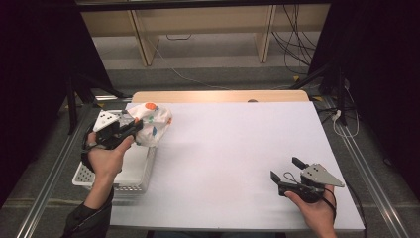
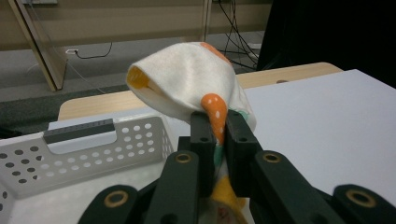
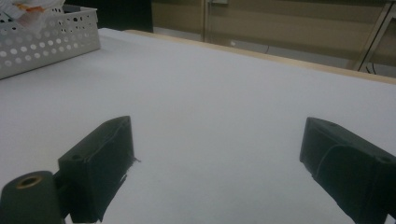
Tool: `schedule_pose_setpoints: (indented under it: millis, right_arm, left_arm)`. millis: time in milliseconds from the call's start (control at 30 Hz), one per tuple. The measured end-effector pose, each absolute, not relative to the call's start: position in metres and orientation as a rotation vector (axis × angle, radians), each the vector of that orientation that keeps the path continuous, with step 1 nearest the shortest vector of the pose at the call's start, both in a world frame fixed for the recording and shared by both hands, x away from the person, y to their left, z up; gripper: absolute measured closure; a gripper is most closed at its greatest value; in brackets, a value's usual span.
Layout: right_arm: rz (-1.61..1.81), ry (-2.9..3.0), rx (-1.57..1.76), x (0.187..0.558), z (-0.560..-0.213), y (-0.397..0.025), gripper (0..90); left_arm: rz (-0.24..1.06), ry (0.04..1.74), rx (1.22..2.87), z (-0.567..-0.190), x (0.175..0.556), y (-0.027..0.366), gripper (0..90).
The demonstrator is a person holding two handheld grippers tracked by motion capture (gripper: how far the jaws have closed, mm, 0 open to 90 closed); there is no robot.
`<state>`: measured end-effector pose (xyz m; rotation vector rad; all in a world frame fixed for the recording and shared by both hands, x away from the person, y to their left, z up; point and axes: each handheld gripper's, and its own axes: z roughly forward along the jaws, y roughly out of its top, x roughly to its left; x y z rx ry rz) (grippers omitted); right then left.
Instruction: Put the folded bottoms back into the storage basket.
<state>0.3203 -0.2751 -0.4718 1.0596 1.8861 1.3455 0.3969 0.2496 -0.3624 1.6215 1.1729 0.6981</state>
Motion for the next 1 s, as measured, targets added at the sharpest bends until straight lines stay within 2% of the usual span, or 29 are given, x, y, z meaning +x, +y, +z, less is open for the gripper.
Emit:
schedule_pose_setpoints:
  millis: [1000]
  right_arm:
    - [1.353,1.878,1.055,0.321,-0.472,-0.275,10.6]
  left_arm:
    - [0.709,1.198,1.608,-0.363,0.396,0.263,82.9]
